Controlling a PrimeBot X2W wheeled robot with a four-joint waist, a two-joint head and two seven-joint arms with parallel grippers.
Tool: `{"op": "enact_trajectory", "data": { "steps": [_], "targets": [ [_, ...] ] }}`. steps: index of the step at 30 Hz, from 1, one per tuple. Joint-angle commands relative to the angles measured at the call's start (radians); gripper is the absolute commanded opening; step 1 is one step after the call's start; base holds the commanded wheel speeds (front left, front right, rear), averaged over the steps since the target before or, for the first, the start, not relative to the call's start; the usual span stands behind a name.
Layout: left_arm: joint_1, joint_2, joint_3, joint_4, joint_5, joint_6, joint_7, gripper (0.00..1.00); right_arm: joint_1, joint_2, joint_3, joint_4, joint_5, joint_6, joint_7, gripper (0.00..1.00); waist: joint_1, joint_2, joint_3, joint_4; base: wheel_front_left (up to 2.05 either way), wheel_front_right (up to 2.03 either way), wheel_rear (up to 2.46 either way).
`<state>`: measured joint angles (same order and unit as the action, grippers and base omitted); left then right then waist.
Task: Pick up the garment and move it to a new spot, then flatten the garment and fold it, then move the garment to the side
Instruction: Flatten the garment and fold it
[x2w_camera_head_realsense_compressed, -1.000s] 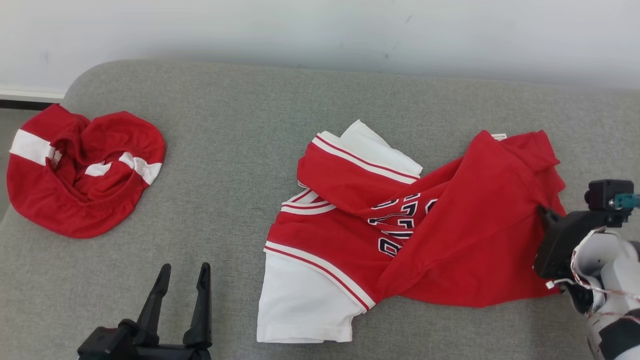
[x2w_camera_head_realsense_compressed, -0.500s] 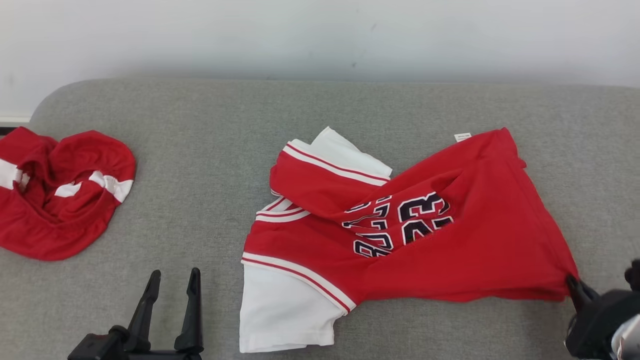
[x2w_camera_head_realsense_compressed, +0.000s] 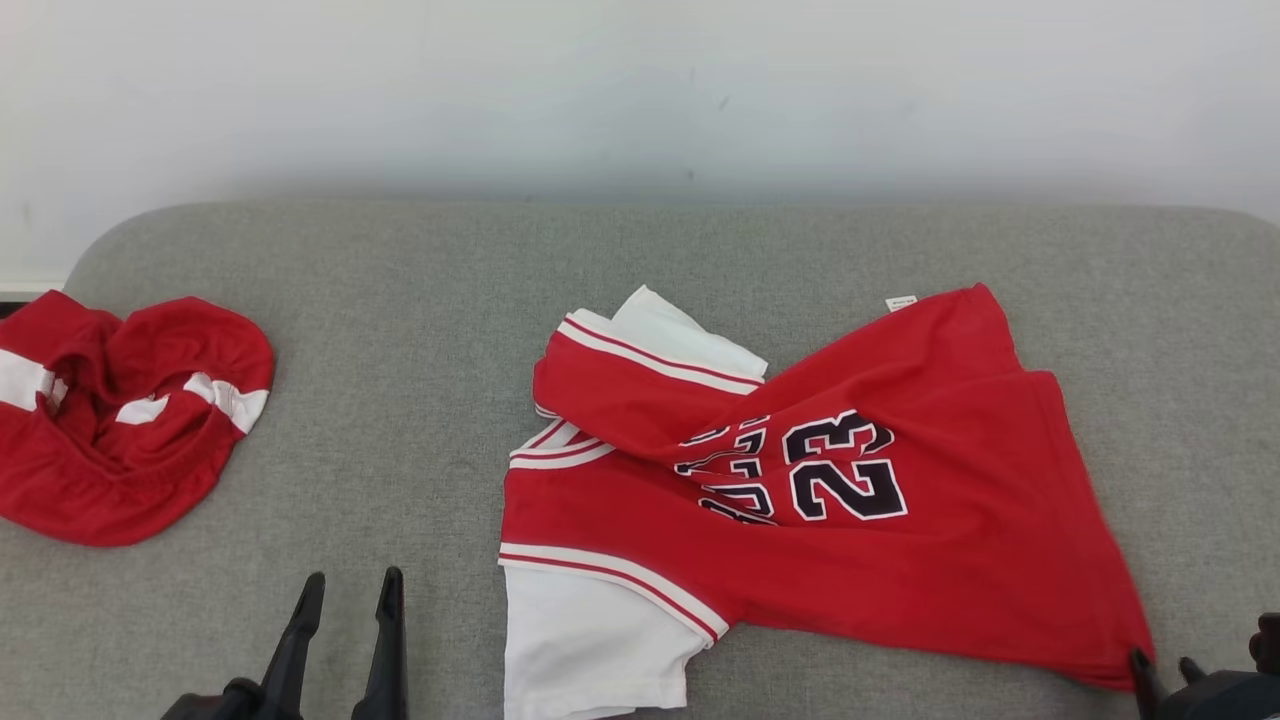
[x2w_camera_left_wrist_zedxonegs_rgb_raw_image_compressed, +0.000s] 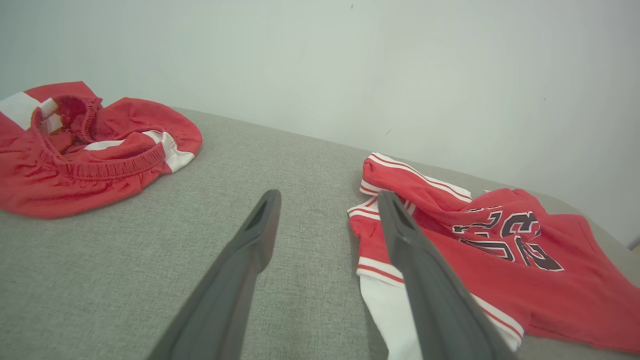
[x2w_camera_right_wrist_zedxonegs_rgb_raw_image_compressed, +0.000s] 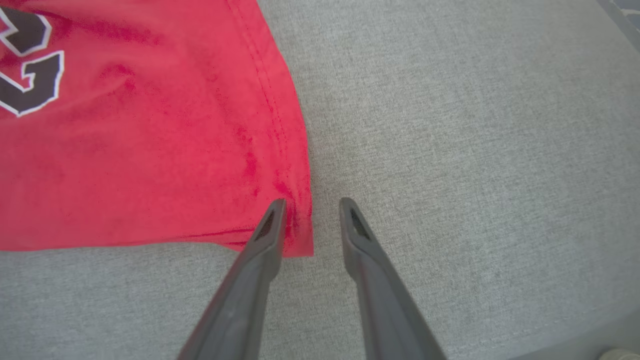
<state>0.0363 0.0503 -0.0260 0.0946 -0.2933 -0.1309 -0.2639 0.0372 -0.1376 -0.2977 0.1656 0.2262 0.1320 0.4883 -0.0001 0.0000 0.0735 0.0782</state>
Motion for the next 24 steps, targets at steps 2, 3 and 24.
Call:
{"op": "enact_trajectory", "data": {
  "steps": [2, 3, 24],
  "targets": [
    [0.023, 0.0, 0.005, 0.005, -0.004, 0.006, -0.001, 1.0, 0.003, 0.01, -0.005, -0.009, -0.01, -0.002, -0.04, 1.0, 0.0001, 0.0, -0.02, -0.005, 0.0, 0.0, 0.0],
    [0.027, 0.0, 0.007, 0.006, -0.005, 0.005, 0.0, 1.0, 0.003, 0.012, -0.005, -0.016, -0.013, -0.002, -0.062, 1.0, 0.0001, 0.0, -0.026, -0.006, 0.0, 0.0, 0.0],
    [0.117, 0.0, 0.072, 0.032, 0.004, 0.023, 0.0, 1.0, 0.057, -0.018, 0.216, -0.026, -0.032, -0.002, -0.635, 1.0, 0.0001, 0.0, -0.15, -0.047, 0.0, 0.0, 0.0]
  ]
}}
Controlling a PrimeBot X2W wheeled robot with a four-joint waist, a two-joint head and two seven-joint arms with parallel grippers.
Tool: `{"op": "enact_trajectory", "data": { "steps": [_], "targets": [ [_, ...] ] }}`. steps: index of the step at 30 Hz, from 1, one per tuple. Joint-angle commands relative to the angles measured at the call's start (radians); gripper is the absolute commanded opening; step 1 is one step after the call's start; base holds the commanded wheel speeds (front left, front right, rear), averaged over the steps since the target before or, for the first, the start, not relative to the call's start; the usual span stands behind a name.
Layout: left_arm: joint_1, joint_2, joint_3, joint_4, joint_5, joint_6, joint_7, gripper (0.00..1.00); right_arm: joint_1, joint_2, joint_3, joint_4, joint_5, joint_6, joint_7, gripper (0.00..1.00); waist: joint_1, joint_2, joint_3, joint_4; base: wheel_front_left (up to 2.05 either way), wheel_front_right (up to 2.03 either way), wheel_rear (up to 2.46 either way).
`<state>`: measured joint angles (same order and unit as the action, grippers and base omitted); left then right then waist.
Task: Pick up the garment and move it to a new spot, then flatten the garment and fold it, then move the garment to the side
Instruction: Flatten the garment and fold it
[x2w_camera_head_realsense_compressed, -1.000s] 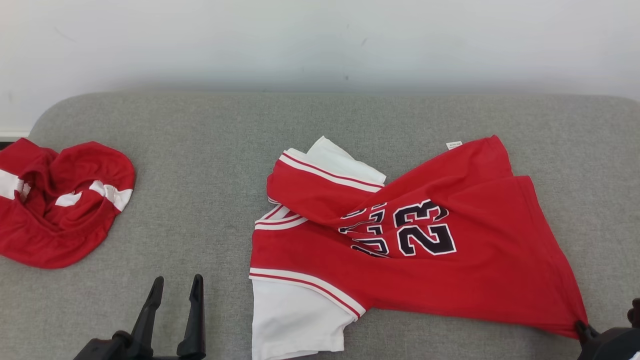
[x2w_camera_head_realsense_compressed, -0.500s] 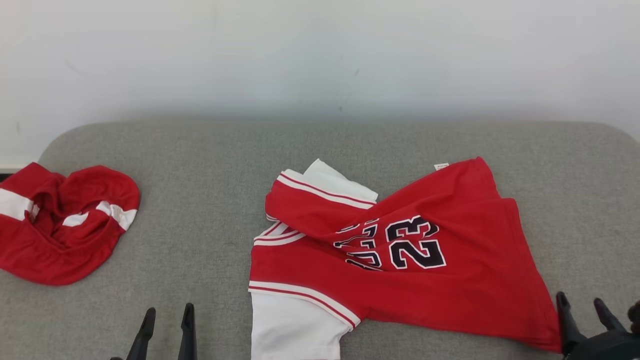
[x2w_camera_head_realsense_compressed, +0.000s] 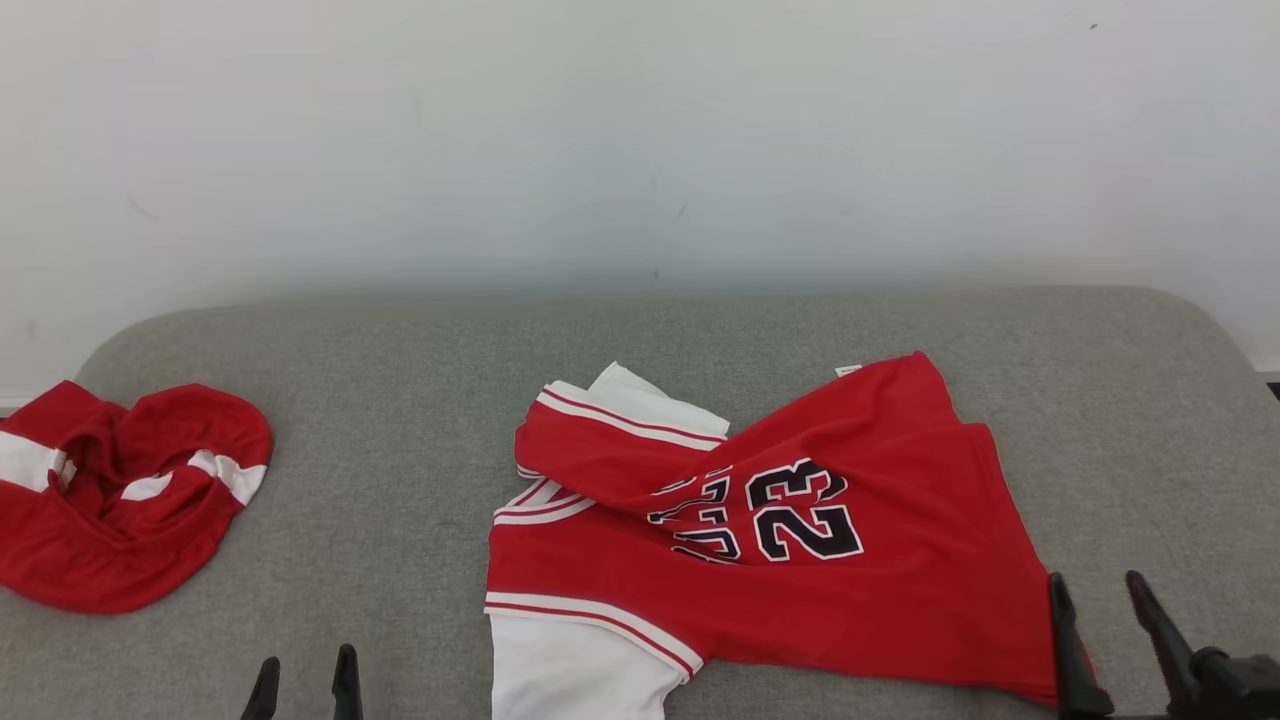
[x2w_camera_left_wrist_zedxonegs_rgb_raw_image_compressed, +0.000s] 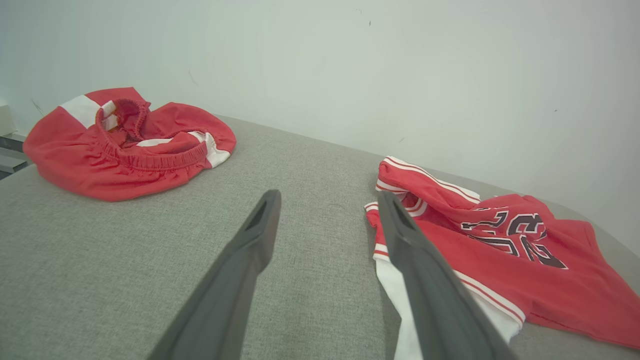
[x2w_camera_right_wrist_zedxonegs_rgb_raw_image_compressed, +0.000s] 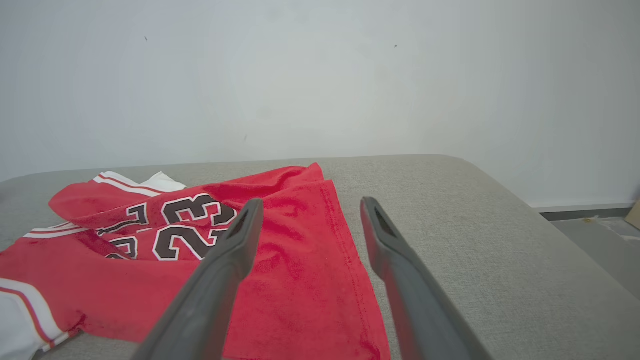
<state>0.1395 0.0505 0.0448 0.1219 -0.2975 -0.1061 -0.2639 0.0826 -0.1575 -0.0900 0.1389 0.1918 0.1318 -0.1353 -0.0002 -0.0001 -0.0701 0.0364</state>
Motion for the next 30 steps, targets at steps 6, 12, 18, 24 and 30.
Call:
{"op": "enact_trajectory", "data": {
  "steps": [6, 12, 18, 24, 30],
  "targets": [
    [0.023, 0.0, 0.003, 0.022, 0.011, -0.006, 0.0, 1.0, 0.031, 0.009, 0.052, 0.021, -0.006, -0.002, -0.057, 1.0, 0.0002, 0.0001, -0.019, -0.018, 0.0, 0.0, 0.0],
    [0.033, 0.0, 0.003, 0.031, 0.014, -0.006, 0.0, 1.0, 0.018, 0.011, 0.111, 0.033, 0.005, -0.002, -0.066, 1.0, 0.0002, 0.0001, -0.02, -0.039, 0.0, 0.0, 0.0],
    [0.031, 0.0, 0.006, 0.028, 0.015, -0.006, 0.0, 1.0, 0.007, 0.007, 0.12, 0.042, 0.018, -0.002, -0.066, 1.0, 0.0002, 0.0001, -0.022, -0.04, 0.0, 0.0, 0.0],
    [0.031, 0.0, 0.009, 0.024, 0.031, -0.008, 0.0, 1.0, 0.001, 0.01, 0.114, 0.045, 0.026, -0.002, -0.071, 1.0, 0.0002, 0.0001, -0.021, -0.038, 0.0, 0.0, 0.0],
    [0.025, 0.0, 0.001, 0.03, 0.021, -0.007, 0.0, 1.0, -0.004, 0.008, 0.116, 0.052, 0.03, -0.002, -0.076, 1.0, 0.0002, 0.0001, -0.018, -0.034, 0.0, 0.0, 0.0]
  ]
}}
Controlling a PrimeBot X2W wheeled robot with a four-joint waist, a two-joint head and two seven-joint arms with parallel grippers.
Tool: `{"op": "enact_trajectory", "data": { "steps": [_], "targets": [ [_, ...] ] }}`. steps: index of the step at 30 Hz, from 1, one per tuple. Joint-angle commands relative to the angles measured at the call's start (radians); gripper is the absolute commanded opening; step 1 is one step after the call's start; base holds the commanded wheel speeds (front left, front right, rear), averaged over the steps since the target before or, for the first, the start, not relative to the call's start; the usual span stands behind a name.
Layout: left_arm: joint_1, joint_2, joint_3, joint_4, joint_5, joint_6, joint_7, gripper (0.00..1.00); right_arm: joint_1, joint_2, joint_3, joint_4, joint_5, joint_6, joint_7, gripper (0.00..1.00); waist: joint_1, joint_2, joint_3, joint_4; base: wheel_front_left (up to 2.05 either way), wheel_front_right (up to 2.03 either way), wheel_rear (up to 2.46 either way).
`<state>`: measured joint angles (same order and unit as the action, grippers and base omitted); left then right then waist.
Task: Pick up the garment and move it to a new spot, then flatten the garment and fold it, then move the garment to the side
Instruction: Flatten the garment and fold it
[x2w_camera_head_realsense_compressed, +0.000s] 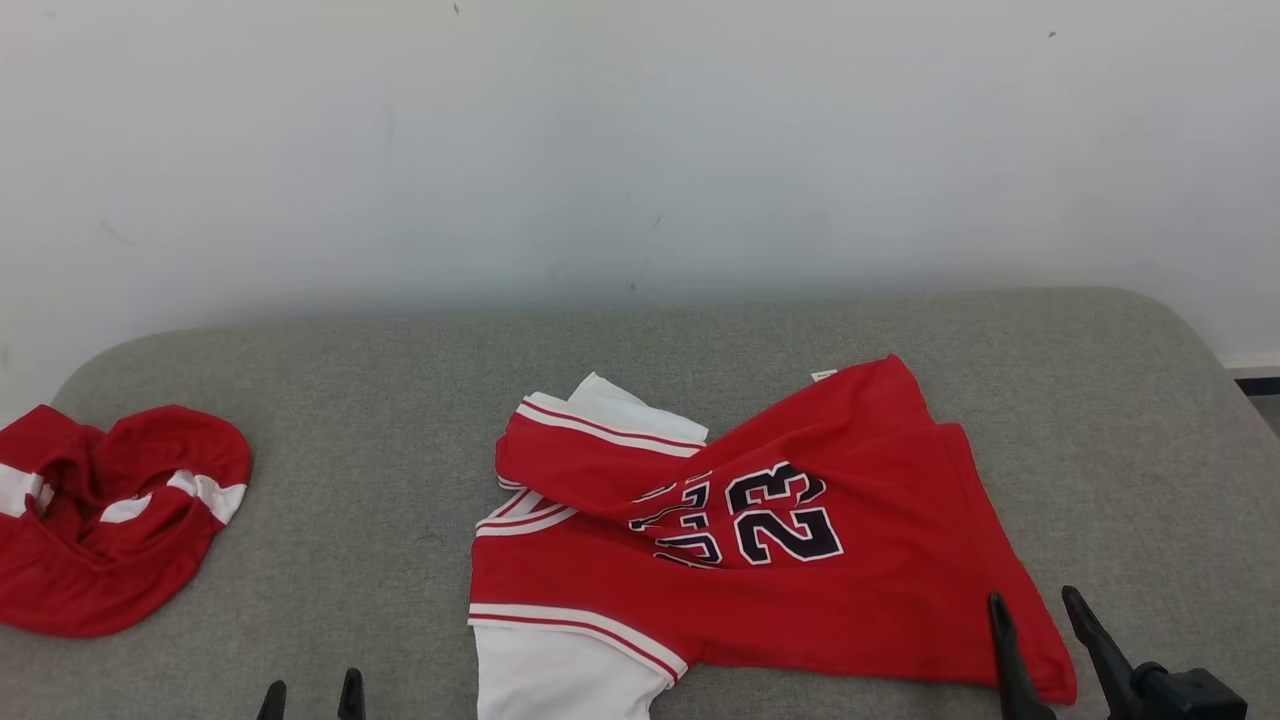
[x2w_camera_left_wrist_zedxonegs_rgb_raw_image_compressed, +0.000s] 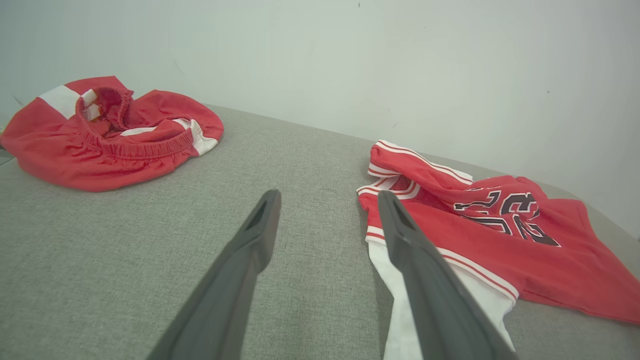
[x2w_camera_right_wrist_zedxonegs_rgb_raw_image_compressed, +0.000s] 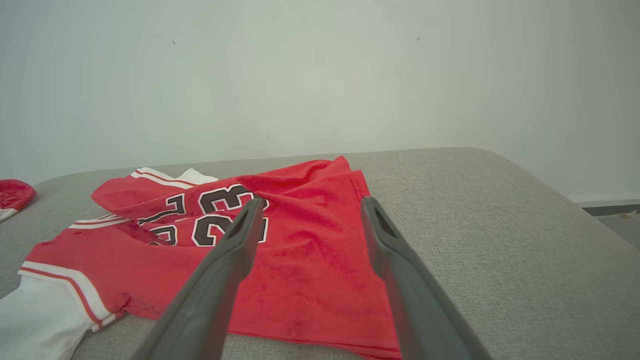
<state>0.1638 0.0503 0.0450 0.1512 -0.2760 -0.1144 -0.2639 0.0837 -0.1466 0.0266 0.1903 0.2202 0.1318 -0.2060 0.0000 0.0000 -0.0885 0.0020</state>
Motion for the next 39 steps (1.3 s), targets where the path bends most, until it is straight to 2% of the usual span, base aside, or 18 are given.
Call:
{"op": "enact_trajectory", "data": {
  "steps": [1, 12, 19, 23, 30, 39],
  "targets": [
    [0.001, 0.0, -0.001, 0.001, -0.002, 0.002, 0.0, 1.0, -0.006, -0.004, 0.0, 0.003, 0.003, -0.002, -0.002, 1.0, 0.0, 0.0, 0.001, 0.0, 0.0, 0.0, 0.0],
    [-0.007, 0.0, -0.034, 0.004, 0.011, 0.006, 0.0, 1.0, -0.009, -0.003, -0.041, 0.011, 0.017, -0.002, 0.04, 1.0, 0.0, 0.0, 0.019, 0.006, 0.0, 0.0, 0.0],
    [-0.062, 0.0, -0.118, 0.098, 0.019, -0.005, 0.019, 1.0, -0.01, 0.009, -0.138, 0.064, 0.001, -0.002, 0.238, 1.0, 0.0, 0.0, 0.046, 0.002, 0.0, 0.0, 0.0],
    [-0.11, 0.0, -0.161, 0.184, 0.002, -0.006, 0.039, 1.0, -0.032, 0.017, -0.185, 0.092, -0.02, -0.002, 0.315, 1.0, 0.0, 0.0, 0.071, -0.012, 0.0, 0.0, 0.0],
    [-0.206, 0.001, -0.211, 0.358, -0.028, 0.006, 0.071, 1.0, -0.107, 0.031, -0.232, 0.164, -0.041, -0.002, 0.335, 1.0, 0.0, 0.0, 0.144, -0.03, 0.0, 0.0, 0.0],
    [-0.257, 0.0, -0.266, 0.489, -0.077, 0.01, 0.055, 1.0, -0.169, 0.04, -0.245, 0.304, -0.06, -0.002, 0.327, 1.0, 0.0, 0.0, 0.157, -0.027, 0.0, 0.0, 0.0]
  ]
}}
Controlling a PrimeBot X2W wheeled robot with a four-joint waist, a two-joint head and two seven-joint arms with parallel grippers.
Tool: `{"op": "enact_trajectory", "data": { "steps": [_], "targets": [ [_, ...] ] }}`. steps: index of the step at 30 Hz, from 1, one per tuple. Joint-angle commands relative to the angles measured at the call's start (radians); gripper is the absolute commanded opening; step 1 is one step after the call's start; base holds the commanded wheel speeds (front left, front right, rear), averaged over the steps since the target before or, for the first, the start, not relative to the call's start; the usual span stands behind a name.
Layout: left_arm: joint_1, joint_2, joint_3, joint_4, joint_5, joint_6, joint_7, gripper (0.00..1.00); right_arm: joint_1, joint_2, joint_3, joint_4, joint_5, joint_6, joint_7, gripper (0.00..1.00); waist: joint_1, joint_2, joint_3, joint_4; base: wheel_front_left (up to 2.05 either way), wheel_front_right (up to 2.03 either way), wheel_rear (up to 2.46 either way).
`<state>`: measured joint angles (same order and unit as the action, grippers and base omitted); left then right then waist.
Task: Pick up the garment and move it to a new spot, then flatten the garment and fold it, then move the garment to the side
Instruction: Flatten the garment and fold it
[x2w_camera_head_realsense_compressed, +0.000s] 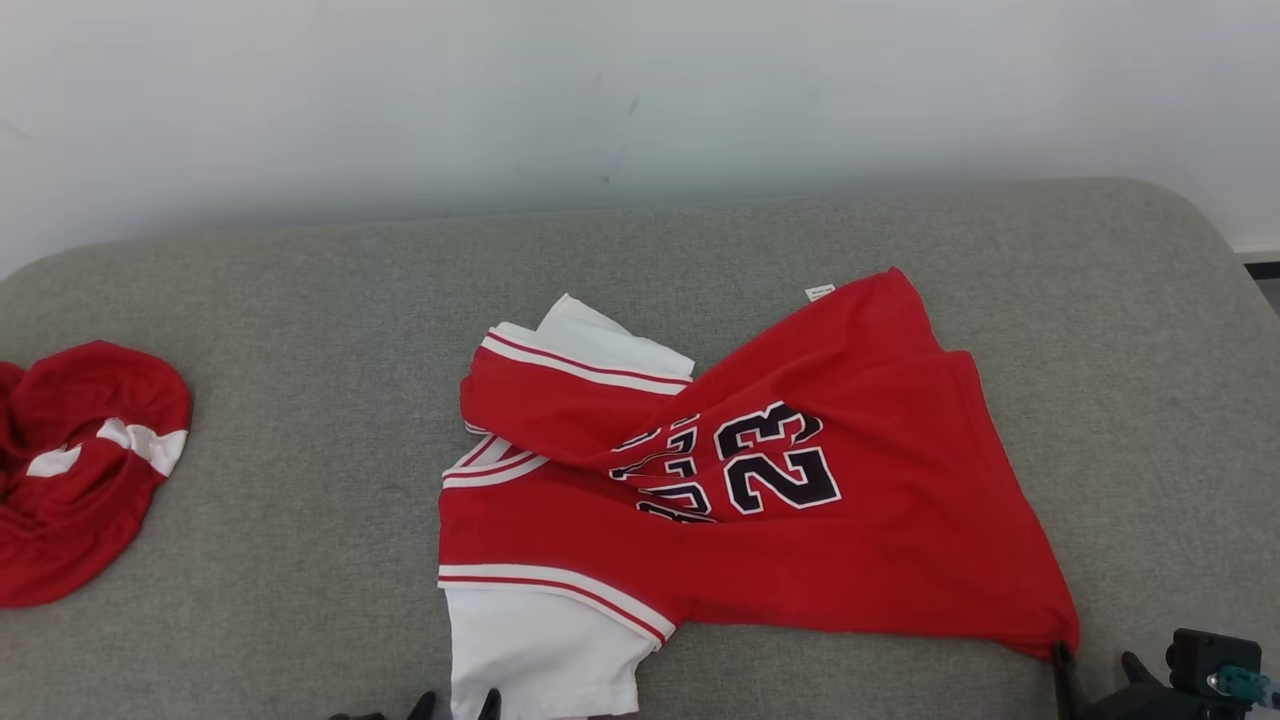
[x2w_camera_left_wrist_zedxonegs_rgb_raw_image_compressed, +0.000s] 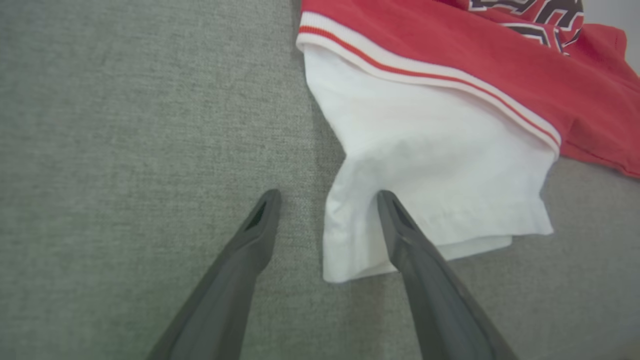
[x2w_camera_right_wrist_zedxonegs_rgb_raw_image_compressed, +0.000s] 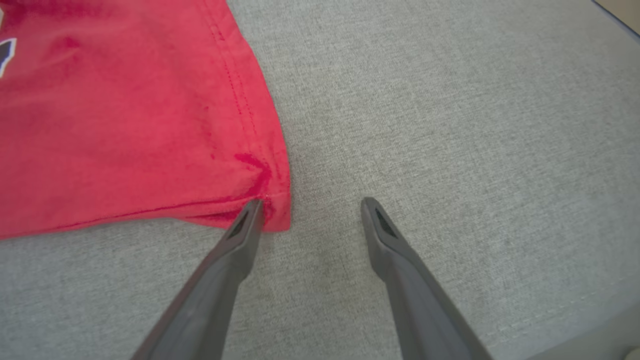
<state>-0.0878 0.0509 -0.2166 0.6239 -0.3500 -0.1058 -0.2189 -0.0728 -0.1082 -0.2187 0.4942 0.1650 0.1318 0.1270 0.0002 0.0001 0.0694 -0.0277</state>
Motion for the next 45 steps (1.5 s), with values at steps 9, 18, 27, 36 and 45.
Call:
{"op": "enact_trajectory", "data": {
  "steps": [9, 18, 27, 36, 45],
  "targets": [
    [-0.045, -0.002, -0.073, 0.11, -0.05, 0.001, 0.047, 1.0, -0.058, -0.002, 0.001, 0.119, -0.043, -0.002, 0.03, 1.0, -0.0002, -0.0001, -0.005, 0.026, 0.0, 0.0, 0.0],
    [-0.052, -0.005, -0.119, 0.143, -0.089, -0.01, 0.042, 0.0, -0.096, 0.002, 0.015, 0.172, -0.038, -0.001, 0.062, 0.22, -0.0002, -0.0001, -0.005, 0.03, 0.0, 0.0, 0.0],
    [-0.075, -0.001, -0.117, 0.159, -0.113, -0.011, 0.027, 0.0, -0.143, -0.017, 0.049, 0.18, -0.01, -0.001, 0.048, 0.0, -0.0002, -0.0001, 0.001, 0.033, 0.0, 0.0, 0.0],
    [-0.087, 0.007, -0.062, 0.043, -0.195, -0.02, -0.021, 0.0, -0.13, -0.028, 0.07, 0.084, 0.077, -0.001, 0.005, 0.0, -0.0002, -0.0001, -0.008, 0.035, 0.0, 0.0, 0.0],
    [-0.175, 0.028, 0.0, -0.252, -0.411, -0.025, 0.077, 0.0, -0.2, -0.041, 0.143, -0.181, 0.292, -0.001, 0.094, 0.0, -0.0002, -0.0001, 0.041, 0.026, 0.0, 0.0, 0.0]
  ]
}}
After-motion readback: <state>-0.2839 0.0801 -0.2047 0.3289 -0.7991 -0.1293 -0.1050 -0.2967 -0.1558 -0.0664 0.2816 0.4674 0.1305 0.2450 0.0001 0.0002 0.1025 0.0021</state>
